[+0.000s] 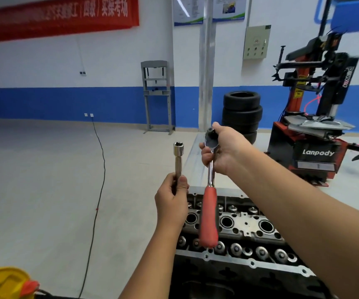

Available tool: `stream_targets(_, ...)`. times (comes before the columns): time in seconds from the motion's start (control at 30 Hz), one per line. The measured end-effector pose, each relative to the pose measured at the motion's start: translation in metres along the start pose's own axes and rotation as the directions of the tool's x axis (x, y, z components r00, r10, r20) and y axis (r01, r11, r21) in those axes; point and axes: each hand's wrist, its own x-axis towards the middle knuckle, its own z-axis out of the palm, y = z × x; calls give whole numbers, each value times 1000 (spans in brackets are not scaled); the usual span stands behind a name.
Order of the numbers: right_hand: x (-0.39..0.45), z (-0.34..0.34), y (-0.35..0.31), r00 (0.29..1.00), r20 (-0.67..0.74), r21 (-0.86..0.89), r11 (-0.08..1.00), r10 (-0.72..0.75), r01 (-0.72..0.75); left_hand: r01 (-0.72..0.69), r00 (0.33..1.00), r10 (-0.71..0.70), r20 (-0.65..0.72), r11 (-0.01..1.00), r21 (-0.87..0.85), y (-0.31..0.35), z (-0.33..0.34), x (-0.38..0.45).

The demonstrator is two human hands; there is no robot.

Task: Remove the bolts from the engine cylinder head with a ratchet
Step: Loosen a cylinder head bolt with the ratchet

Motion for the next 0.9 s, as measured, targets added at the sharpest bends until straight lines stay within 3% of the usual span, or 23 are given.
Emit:
stream_targets(0.07, 0, 3, -2, 967, -56, -222, 947, -250, 232, -5, 1000, 5, -4, 1000, 9, 0, 1, -1)
stream_targets(0.13, 2, 9, -1, 867, -7, -490, 758, -498, 431, -1, 1000, 1, -6, 1000, 0, -1, 1, -1)
stream_targets(0.2, 2, 15, 1, 773, 98, -630, 562, -626, 536, -1, 1000, 1, -1, 1000, -16, -2, 1, -2)
stream_targets(0.33, 4, 29, 3, 679, 207, -659, 412, -704, 629, 4, 1000, -4, -9, 1000, 1, -3, 1, -1)
stream_targets(0.47, 1, 37, 11, 526, 381, -730, 102, -760, 676, 3, 1000, -3, -8, 1000, 0, -2, 1, -2)
stream_targets(0.53, 1, 37, 14, 499, 449, -739, 6, -742, 674, 8, 1000, -9, -11, 1000, -6, -1, 1, -2)
stream_targets(0.6, 1, 36, 18, 520, 480, -742, -10, -706, 671, 18, 1000, -18, -13, 1000, -13, -2, 1, -2)
stream_targets(0.73, 0, 32, 24, 577, 465, -709, 108, -672, 697, 11, 1000, -11, -9, 1000, -14, -5, 0, 0)
stream_targets(0.9, -4, 31, 28, 567, 501, -684, 103, -654, 723, -10, 1000, 10, -5, 1000, -15, -4, 0, 1)
